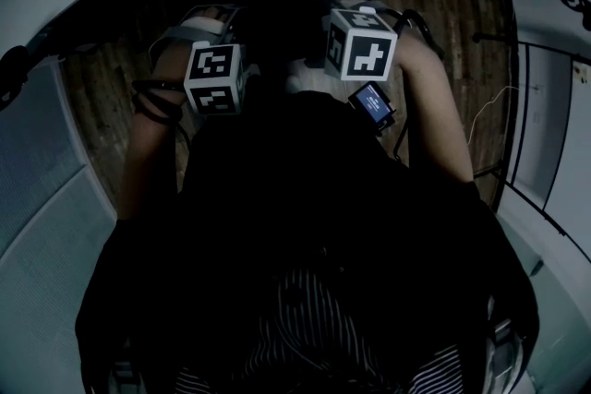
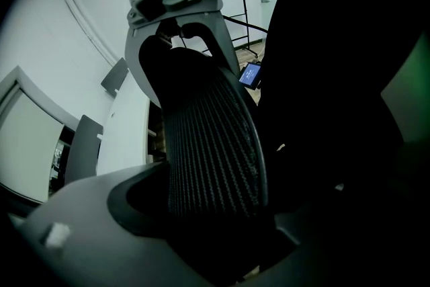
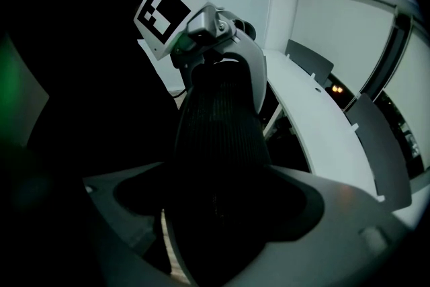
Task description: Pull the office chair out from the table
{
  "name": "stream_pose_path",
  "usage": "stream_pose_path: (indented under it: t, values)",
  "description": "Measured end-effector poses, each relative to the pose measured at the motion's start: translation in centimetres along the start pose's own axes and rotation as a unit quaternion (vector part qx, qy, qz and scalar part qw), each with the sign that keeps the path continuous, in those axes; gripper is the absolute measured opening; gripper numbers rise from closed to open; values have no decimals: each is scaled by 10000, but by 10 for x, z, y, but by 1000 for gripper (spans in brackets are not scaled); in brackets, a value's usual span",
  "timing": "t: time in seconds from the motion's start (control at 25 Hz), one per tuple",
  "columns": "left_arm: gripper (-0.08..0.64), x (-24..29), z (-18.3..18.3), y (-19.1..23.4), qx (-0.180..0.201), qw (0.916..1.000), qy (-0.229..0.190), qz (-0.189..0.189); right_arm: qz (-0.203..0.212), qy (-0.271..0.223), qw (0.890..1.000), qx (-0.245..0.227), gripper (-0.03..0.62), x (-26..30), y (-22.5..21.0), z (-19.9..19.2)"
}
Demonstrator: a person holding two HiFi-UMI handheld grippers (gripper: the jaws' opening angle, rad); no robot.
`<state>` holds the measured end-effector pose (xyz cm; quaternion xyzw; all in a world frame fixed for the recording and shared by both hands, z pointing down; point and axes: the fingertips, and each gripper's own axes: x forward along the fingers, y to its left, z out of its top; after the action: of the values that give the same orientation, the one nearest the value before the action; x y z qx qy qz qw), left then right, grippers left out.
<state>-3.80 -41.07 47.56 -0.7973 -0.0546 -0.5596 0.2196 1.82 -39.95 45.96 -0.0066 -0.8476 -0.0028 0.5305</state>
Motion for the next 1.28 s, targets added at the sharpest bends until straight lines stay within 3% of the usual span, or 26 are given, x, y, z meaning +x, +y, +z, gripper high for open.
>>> stream_pose_path:
  t: [0.16,0.52,0.68,1.28]
  values:
    - [397,3,1,-6,-39,9999,-54,-136,-4,47,10000,-7,425,2,1,-2]
    - [394,9,3,-14,-59,10000,-13,-39,-103,84,9998,-118,422,8,8,-6]
    - [394,11,3,-15,-5,9998,47,215,-147,110,9996,-219,419,12,12,-7]
    - [393,14,25,-19,-109,9990,105,429,-635,285,9941,-828,387,10,24,-28]
